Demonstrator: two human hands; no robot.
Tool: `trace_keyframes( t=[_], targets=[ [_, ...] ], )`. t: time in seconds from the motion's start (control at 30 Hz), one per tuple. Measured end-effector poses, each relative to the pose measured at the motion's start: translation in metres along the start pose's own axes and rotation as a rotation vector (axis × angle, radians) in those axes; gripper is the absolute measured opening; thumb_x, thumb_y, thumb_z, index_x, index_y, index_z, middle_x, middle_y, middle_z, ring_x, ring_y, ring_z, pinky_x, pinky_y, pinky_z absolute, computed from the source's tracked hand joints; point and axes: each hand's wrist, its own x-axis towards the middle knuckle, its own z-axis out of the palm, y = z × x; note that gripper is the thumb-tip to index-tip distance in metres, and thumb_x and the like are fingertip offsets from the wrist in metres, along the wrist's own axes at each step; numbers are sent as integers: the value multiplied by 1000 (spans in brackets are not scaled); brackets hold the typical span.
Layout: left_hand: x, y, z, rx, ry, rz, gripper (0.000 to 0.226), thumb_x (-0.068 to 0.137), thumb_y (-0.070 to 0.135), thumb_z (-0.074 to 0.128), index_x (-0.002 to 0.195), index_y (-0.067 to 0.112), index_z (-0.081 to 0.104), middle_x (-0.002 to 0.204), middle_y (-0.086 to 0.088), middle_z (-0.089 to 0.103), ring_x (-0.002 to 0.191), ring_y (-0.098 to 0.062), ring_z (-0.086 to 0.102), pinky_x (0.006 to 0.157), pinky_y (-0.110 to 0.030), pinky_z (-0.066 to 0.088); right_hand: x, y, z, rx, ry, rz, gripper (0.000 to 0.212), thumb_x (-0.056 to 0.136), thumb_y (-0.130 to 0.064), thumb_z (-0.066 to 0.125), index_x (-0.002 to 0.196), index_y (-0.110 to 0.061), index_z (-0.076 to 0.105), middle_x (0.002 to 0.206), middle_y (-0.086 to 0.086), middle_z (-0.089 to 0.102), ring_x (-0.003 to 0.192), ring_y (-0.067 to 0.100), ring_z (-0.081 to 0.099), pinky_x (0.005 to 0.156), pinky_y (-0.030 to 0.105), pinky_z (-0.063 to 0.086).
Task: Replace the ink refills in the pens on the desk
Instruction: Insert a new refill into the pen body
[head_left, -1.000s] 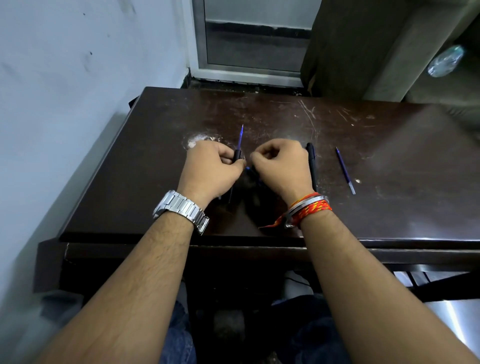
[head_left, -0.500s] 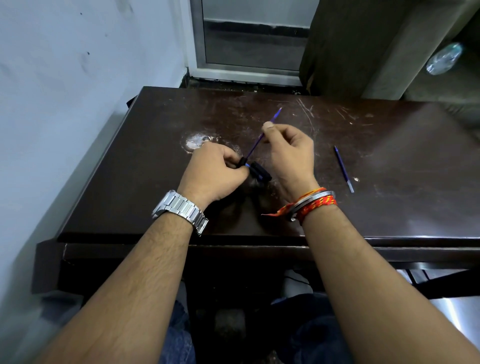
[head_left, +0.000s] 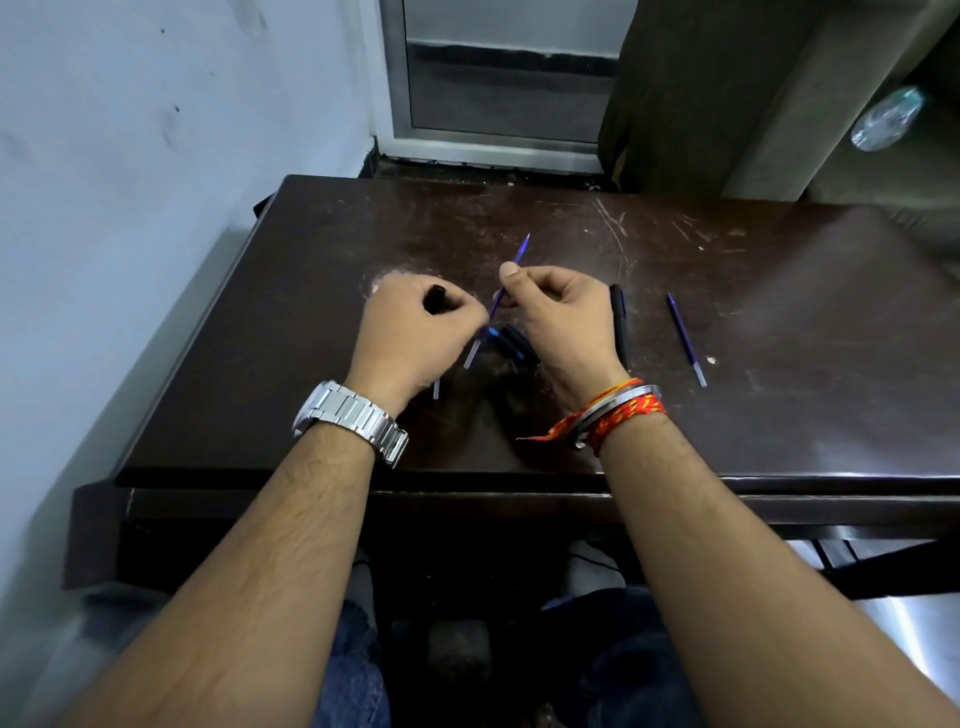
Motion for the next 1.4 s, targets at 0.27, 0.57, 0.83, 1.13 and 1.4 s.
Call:
trace_keyframes(
  t=[0.27,0.57,0.83,1.13,1.4],
  targets=[
    [0,-4,0,-26,-58,-24,8,70,29,84,66,27,78,63,14,73,57,5,63,49,-9,41,-4,1,4,-27,-46,-8,21,89,-28,71,76,-13,76,76,9,76,72,16,69,81,42,61],
    [9,-15,-14,149,116,-261,17,67,29,84,60,18,74,59,7,69,60,-6,65,50,-19,39,0,6,3,-161,-10,0,15,86,-33,70,75,-24,74,75,-8,77,80,8,73,85,35,59],
    [10,-20,-25,378,102,-389,22,70,19,85,78,5,71,76,-9,68,67,-20,61,42,-23,33,0,7,3,-232,2,-3,14,84,-32,70,79,-21,76,73,-6,76,77,10,73,82,39,61],
    [9,-19,-21,458,99,-388,18,73,17,80,82,5,69,85,-12,67,55,-12,46,41,-24,30,-3,3,-2,-307,20,-25,10,83,-31,72,76,-24,74,74,-5,75,77,11,73,80,38,61],
    [6,-15,-22,471,127,-360,14,69,12,73,73,1,65,68,-8,61,54,-18,56,40,-22,31,2,-4,-18,-469,134,-48,9,84,-29,69,78,-23,72,68,-13,67,66,0,64,62,16,50]
  ],
)
